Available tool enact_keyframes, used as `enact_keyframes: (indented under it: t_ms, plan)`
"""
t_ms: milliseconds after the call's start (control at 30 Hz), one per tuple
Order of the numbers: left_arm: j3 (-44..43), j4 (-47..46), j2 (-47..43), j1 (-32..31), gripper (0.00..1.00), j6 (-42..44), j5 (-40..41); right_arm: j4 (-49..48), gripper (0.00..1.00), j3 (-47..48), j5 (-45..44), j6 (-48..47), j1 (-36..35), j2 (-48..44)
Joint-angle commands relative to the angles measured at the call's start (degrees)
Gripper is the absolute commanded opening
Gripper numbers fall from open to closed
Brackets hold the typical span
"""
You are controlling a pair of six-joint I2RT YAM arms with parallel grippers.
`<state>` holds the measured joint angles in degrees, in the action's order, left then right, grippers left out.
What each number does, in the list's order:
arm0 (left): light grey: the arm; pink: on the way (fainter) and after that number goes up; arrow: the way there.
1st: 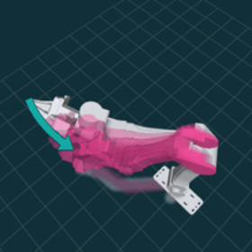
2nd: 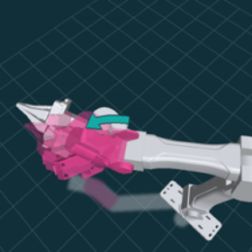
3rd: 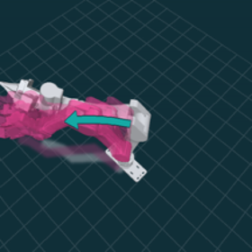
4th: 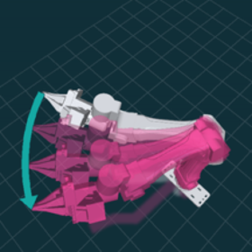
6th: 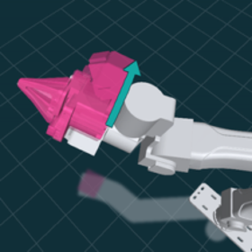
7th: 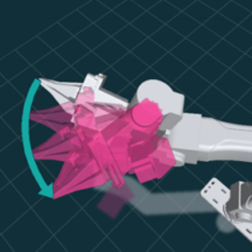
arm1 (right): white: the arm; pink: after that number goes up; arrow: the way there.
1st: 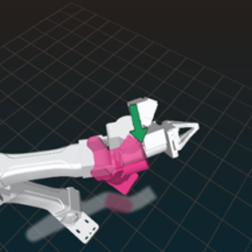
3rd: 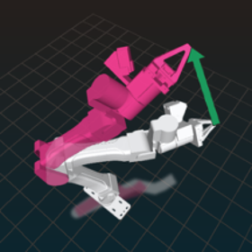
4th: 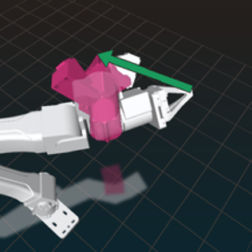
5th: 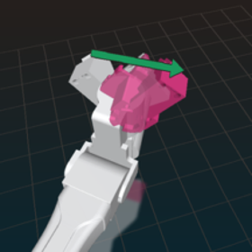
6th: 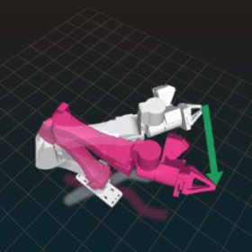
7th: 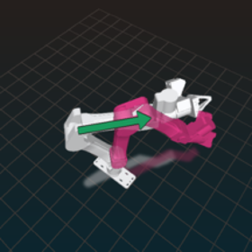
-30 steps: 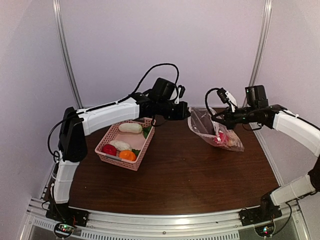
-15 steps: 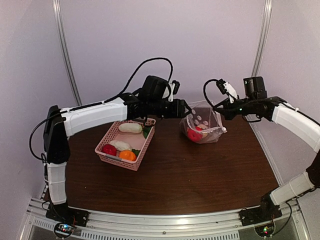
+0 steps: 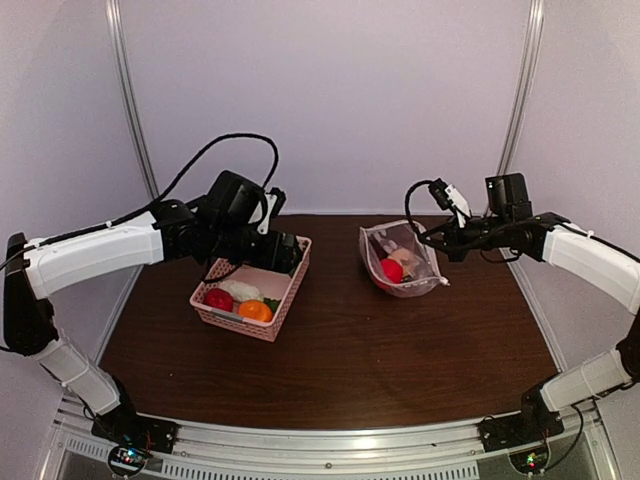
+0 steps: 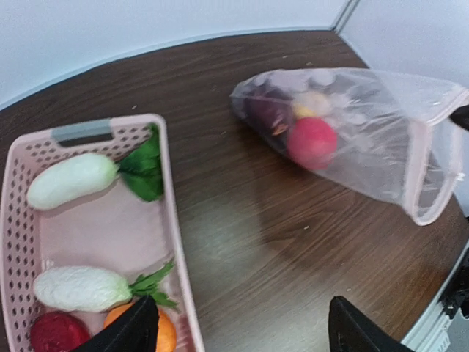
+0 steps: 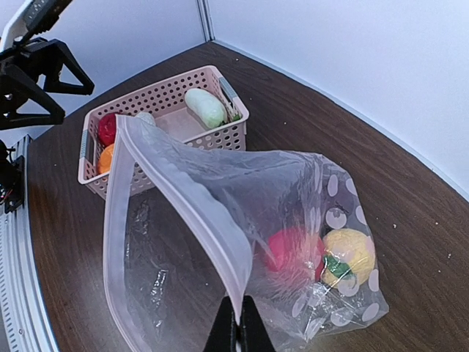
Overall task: Place the food in the zip-top bag and seal the zipper
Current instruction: Adjust the zipper food storage bag at the center of the board, then pick up the fake fruit from the bin.
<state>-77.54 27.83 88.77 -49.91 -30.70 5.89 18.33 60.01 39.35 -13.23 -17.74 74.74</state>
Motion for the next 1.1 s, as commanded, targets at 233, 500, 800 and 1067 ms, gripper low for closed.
enact_keyframes:
  t_ms: [233,500,800,1067]
  plan:
    - [8.15,9.70,-0.61,8.57,0.81,1.05,3.50,11.32,0.00,26.11,-14.18,-0.12,9.95,10.14]
    - [9.27,10.26,1.84,10.48,0.80,1.83,2.57,15.87,0.00,37.25,-16.98,1.01,12.82,13.79]
    - [9.96,9.75,3.75,10.88,0.81,2.95,-0.53,9.15,0.00,15.61,-12.54,-1.71,5.93,4.75]
    - [9.51,9.83,6.14,11.15,0.80,2.71,-3.73,4.47,0.00,4.78,-8.40,-1.76,2.55,3.10]
